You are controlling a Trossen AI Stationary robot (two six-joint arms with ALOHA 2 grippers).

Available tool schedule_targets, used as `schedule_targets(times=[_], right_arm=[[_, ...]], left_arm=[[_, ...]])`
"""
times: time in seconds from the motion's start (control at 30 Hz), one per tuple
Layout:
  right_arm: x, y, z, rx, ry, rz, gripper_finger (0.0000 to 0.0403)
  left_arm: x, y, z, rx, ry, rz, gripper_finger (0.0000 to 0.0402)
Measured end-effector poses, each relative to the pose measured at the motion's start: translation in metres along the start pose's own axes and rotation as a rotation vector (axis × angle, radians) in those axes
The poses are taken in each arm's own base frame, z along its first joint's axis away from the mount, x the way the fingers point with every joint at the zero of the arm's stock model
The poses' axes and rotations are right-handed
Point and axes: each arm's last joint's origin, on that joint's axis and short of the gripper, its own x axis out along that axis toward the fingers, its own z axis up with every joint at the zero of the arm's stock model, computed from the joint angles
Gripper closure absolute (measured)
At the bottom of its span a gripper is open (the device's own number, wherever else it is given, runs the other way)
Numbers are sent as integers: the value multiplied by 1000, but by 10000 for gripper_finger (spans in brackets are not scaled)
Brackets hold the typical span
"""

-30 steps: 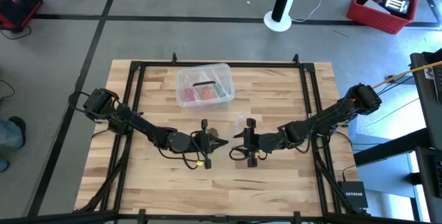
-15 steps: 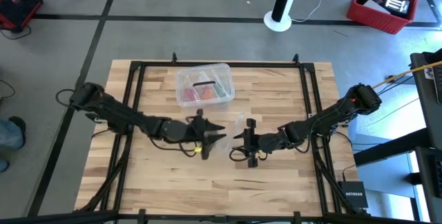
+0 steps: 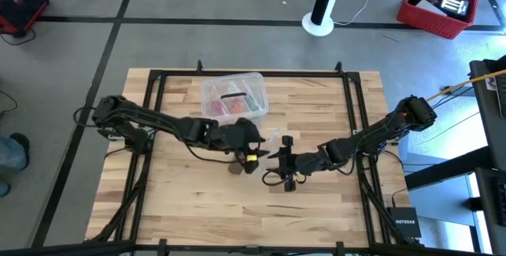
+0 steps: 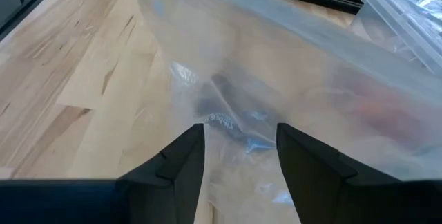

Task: Roll bandage
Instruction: Open the transparent zip bag

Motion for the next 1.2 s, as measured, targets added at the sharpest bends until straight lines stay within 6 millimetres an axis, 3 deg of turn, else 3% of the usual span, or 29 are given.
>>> schedule_targets(times=[0.27, 0.93, 1.2], right_arm=[[0, 0, 0, -16, 2, 0, 221], [0, 0, 1, -13, -5, 0, 221], [0, 0, 1, -12, -9, -1, 221]], left_arm=[[17, 2, -12, -9, 47, 25, 190], [12, 6, -15, 60, 95, 74, 190], [1, 6, -8, 69, 70, 71, 190]])
